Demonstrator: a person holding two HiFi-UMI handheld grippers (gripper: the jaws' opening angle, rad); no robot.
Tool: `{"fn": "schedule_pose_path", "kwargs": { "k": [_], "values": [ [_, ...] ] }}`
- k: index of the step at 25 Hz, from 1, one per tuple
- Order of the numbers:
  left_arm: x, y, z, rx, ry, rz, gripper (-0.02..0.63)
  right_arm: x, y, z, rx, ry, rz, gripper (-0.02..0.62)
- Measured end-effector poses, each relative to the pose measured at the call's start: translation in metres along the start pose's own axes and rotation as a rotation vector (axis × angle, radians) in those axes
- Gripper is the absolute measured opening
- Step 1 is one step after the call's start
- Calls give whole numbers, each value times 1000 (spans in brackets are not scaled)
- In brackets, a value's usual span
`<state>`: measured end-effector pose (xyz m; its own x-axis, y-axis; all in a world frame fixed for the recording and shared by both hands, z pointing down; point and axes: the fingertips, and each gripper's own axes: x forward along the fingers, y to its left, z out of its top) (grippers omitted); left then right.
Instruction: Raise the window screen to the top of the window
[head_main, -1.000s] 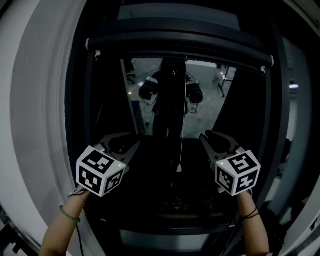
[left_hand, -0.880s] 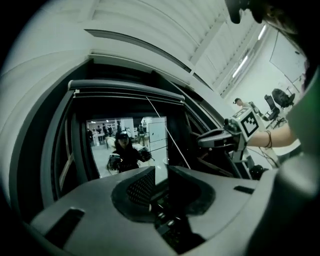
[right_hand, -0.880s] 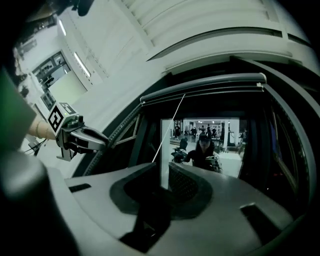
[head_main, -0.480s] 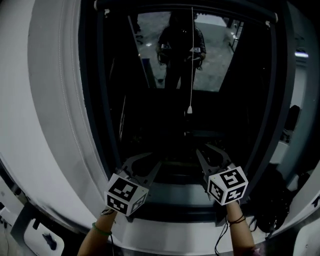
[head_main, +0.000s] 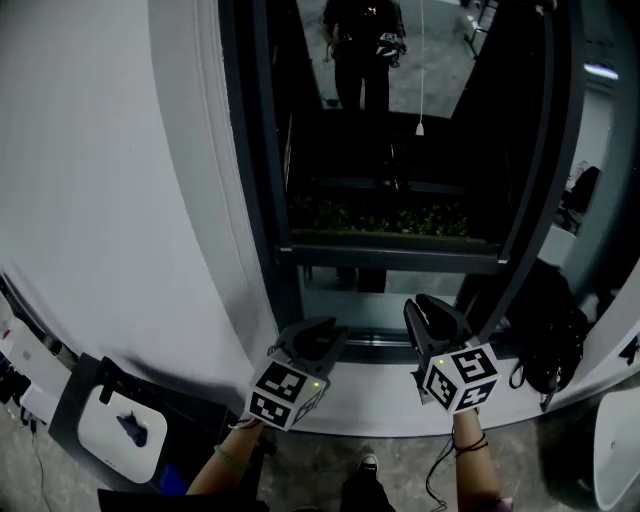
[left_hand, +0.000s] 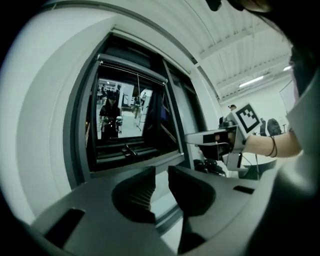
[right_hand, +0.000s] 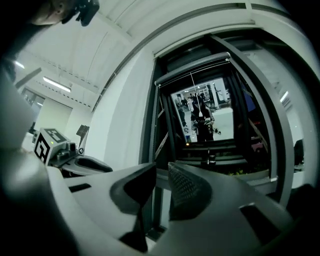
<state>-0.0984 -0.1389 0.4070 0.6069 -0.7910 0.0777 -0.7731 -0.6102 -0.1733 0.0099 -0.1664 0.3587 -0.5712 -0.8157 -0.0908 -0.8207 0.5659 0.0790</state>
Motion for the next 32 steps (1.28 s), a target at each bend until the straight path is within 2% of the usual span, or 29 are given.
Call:
{"fn": "schedule_pose_path", "kwargs": {
  "k": [7, 13, 21, 29, 32],
  "values": [
    [-76, -79, -40, -53, 39, -84, 80, -86, 82, -38, 76, 65, -44, 67],
    [-113, -151, -36, -149, -6, -108, 80, -155, 112, -48, 143, 75, -60, 67],
    [-144, -232, -38, -270, 11, -62, 80, -246, 121, -61, 276, 82, -64, 67],
    [-181, -335, -56, -332, 65, -21, 80, -346, 138, -88, 293, 165, -33, 67],
    [-196, -361, -63, -352, 71, 10, 80, -372, 150, -96, 286, 187, -22, 67]
  ]
}}
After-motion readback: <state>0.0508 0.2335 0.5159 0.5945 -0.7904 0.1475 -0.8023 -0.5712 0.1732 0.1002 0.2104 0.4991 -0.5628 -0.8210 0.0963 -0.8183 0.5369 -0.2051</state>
